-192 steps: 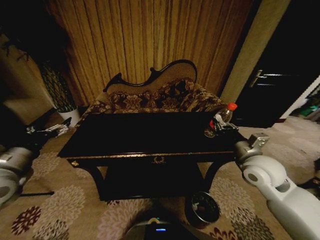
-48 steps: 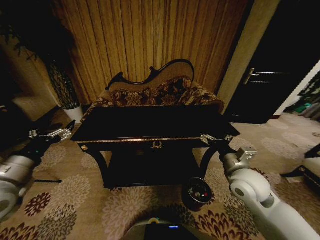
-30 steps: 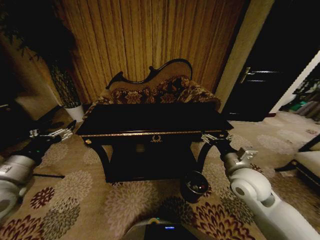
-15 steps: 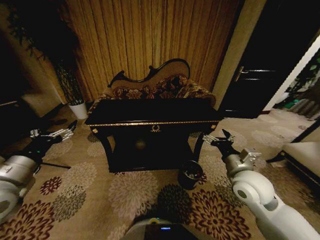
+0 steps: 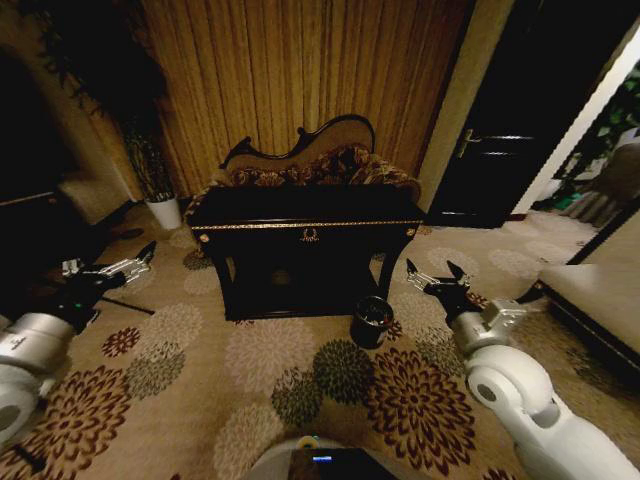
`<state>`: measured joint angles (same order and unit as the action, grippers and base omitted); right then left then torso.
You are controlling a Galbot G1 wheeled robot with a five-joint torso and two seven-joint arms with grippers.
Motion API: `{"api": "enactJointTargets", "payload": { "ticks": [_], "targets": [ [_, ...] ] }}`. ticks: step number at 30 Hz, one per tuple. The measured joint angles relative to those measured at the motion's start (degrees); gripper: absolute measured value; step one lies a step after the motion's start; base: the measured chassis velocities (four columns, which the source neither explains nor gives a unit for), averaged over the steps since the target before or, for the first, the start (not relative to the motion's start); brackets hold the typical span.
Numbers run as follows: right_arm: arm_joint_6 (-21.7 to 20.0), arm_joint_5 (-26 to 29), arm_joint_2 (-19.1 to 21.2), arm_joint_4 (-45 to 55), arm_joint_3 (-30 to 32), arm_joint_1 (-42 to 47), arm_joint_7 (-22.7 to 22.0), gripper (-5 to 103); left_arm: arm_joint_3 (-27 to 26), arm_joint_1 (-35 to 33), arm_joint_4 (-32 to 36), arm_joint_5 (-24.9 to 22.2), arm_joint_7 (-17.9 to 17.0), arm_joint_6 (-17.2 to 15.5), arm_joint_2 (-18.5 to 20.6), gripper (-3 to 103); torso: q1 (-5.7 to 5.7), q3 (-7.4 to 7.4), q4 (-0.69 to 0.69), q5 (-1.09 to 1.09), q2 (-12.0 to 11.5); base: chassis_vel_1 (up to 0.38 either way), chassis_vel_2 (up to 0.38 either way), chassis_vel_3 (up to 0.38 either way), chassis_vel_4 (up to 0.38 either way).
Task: Move to the front of the table and place the trash on the table into the trash bin.
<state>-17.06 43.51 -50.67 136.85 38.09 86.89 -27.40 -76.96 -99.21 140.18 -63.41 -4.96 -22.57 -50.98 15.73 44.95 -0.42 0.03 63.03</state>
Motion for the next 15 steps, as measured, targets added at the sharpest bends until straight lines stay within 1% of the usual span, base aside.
{"api": "enactJointTargets", "payload": {
  "ticks": [3,4,11,14,15],
  "targets": [
    [0.02,-0.20,-0.11,0.11,0.06,0.44,0.00,100,-0.35,-0.38,0.11,0.01,0.24,0.20,-0.23,100,0.01,0.00,-0.01,-0.01,0.00,0.250,-0.254,-0.259,0.269],
    [0.05,-0.34,-0.27,0.31,0.12,0.75,0.00,100,-0.63,-0.70,0.16,0.03,0.45,0.43,-0.41,100,0.00,0.00,0.00,-0.04,0.00,0.262,-0.272,-0.235,0.280],
    [0.09,-0.70,-0.83,0.83,0.28,1.66,0.01,100,-1.44,-1.52,0.27,0.04,0.92,0.89,-0.81,100,0.00,0.00,0.00,-0.03,0.00,0.268,-0.276,-0.265,0.271],
    [0.10,-0.87,-0.96,0.93,0.39,2.01,0.01,100,-1.45,-1.47,0.27,0.03,0.94,0.91,-1.15,100,0.01,0.00,-0.03,0.02,0.00,0.279,-0.259,-0.297,0.257],
    [0.11,-1.01,-1.02,1.09,0.41,2.24,0.01,100,-1.35,-1.44,0.30,0.03,0.94,0.93,-1.41,100,-0.02,-0.02,0.01,-0.03,0.01,0.198,-0.242,-0.196,0.296]
  ]
}}
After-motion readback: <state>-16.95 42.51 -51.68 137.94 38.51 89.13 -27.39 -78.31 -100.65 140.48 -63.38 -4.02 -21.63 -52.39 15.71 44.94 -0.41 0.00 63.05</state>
